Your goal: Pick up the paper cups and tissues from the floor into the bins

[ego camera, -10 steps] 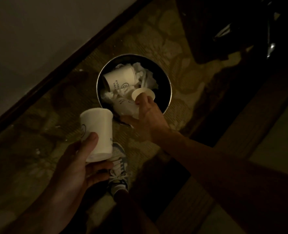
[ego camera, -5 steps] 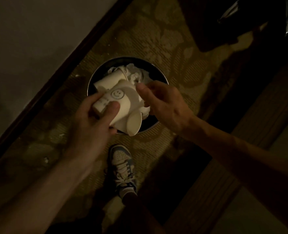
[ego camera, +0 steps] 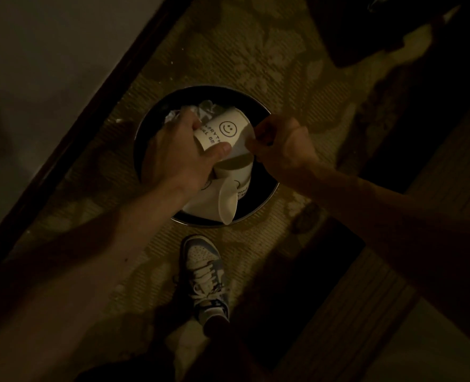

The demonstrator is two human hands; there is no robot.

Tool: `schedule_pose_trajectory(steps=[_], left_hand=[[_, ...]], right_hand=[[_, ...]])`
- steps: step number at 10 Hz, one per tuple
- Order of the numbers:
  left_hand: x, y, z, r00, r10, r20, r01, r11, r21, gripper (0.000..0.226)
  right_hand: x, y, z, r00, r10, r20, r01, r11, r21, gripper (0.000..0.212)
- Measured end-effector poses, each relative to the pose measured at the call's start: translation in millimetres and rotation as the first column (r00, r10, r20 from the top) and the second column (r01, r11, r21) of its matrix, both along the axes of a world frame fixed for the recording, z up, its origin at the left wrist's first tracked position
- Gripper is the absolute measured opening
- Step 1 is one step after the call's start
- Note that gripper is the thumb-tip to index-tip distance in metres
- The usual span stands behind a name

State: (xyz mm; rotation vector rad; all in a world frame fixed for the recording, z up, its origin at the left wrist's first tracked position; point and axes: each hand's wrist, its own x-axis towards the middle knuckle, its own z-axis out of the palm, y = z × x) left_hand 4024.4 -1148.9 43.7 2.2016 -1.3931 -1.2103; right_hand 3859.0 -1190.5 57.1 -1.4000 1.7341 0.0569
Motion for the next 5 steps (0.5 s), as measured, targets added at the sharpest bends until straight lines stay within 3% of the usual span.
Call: schedule_pose_trajectory(steps=[1,3,5], left_hand=[[0,4,-10,0.998,-0.057,0.005,0.057,0.998,0.012,0.060],[10,20,-2,0.998,-0.063,0.010,0.063,0.998,0.000,0.055],[43,45,48,0.976,-0.214,0.044,0.210,0.975,0.079,0.039]], right_hand=[[-1,-1,-7,0.993,0.098,-0.062,-0.098,0.995,-0.006,0.018],[-7,7,8,0.978,0.133,-0.163,-0.140,0.989,-0.035,0.027],[-1,37,62,0.901,0.402,-0.163,-0.413,0.909,-0.045,0.041]])
